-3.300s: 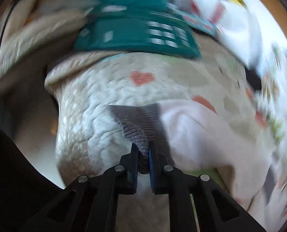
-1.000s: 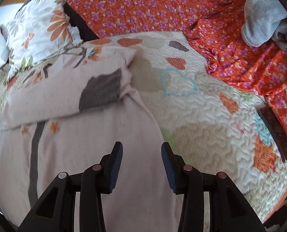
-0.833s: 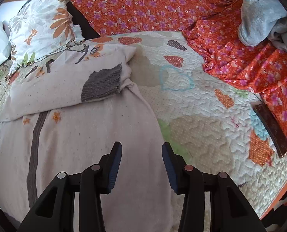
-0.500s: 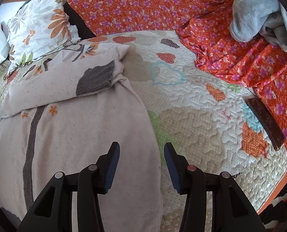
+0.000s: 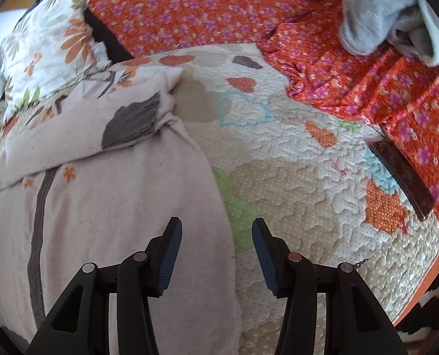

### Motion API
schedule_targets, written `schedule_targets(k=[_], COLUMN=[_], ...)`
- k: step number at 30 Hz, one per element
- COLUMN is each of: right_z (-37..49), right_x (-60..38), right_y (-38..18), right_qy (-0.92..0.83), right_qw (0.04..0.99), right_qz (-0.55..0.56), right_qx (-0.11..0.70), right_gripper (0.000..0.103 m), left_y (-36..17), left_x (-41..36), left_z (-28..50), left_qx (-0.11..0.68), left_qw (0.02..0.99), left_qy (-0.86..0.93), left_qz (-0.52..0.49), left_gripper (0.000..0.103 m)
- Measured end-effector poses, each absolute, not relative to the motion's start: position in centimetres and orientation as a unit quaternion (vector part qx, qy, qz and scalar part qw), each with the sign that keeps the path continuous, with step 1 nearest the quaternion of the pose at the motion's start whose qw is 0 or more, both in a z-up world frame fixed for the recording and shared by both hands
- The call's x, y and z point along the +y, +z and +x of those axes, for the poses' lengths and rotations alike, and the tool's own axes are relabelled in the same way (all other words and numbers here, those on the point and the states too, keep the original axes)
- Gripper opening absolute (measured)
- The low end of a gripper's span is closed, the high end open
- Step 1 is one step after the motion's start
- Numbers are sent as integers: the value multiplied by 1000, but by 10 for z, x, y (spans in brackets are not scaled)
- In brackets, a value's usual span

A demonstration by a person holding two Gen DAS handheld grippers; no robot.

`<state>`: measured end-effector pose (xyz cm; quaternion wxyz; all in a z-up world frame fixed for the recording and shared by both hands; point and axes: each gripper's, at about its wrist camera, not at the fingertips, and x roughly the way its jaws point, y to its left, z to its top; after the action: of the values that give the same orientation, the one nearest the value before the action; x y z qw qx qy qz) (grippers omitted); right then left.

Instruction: Fold small clothes

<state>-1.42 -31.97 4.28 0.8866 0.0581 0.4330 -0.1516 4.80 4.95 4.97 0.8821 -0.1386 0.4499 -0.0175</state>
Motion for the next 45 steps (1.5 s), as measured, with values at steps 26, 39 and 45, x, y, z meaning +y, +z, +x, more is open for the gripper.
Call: schedule_targets(k=[26,39,45], right_z=[4,-30,-45], right_x=[-315,-378,-390], right_y=[37,18,10], right_qy=[-136,-101,-23], right_qw=[888,863,848], right_qz=[52,219,306], right_qx=[437,444,433], right_gripper=[60,64,65], left_y=[92,16,7], left_x=[12,85,91], left_z=[20,6,-24], left_qx=[294,486,477], left_qw=[955,867,863], left_qy=[40,-52,-84], left_qz=[22,-97,-140], left_gripper=[85,85,85])
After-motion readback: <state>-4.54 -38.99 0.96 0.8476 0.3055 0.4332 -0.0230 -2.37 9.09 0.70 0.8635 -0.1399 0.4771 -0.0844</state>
